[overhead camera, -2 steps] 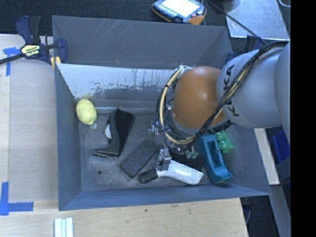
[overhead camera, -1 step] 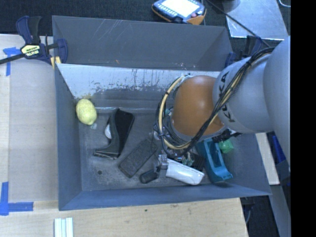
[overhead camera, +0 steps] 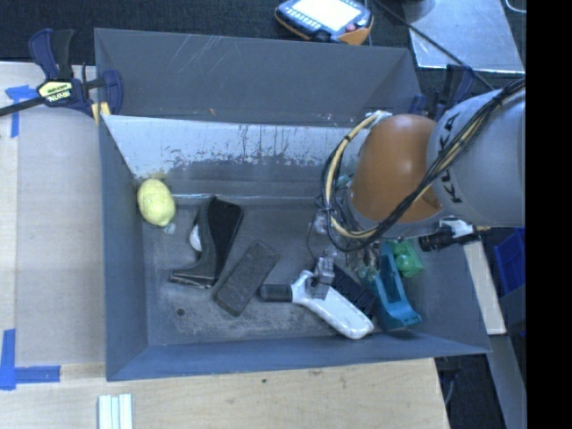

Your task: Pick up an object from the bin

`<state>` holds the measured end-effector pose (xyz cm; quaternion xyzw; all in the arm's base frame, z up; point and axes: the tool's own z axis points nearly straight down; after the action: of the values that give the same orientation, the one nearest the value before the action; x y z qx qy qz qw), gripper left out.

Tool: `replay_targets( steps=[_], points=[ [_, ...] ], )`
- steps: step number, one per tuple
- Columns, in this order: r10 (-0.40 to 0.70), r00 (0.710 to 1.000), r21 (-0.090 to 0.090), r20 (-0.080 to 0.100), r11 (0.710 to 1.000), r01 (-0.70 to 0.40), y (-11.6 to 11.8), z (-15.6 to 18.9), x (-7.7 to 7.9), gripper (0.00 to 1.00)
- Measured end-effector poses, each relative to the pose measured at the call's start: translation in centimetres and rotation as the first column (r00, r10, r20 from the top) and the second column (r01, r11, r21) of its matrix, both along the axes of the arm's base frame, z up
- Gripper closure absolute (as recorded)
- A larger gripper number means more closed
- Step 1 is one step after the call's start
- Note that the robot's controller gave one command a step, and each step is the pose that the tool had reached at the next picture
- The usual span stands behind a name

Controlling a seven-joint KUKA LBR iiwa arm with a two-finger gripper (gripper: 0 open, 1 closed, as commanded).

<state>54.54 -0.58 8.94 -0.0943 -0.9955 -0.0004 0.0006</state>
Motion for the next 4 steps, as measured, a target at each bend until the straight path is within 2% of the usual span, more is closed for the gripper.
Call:
replay_targets(
  steps=[1, 2, 3, 4],
  points=[
    [-0.171, 0.985, 0.004, 0.007, 0.985, 0.171, -6.8, -0.6, 4.4, 0.00],
    [-0.249, 0.968, 0.003, 0.015, 0.969, 0.249, -11.1, -1.4, 5.1, 0.00],
    [-0.567, 0.824, 0.024, 0.018, 0.824, 0.566, -11.5, -0.9, 5.4, 0.00],
    [-0.699, 0.715, 0.030, 0.022, 0.715, 0.698, -13.6, 5.6, 5.0, 0.00]
  ],
)
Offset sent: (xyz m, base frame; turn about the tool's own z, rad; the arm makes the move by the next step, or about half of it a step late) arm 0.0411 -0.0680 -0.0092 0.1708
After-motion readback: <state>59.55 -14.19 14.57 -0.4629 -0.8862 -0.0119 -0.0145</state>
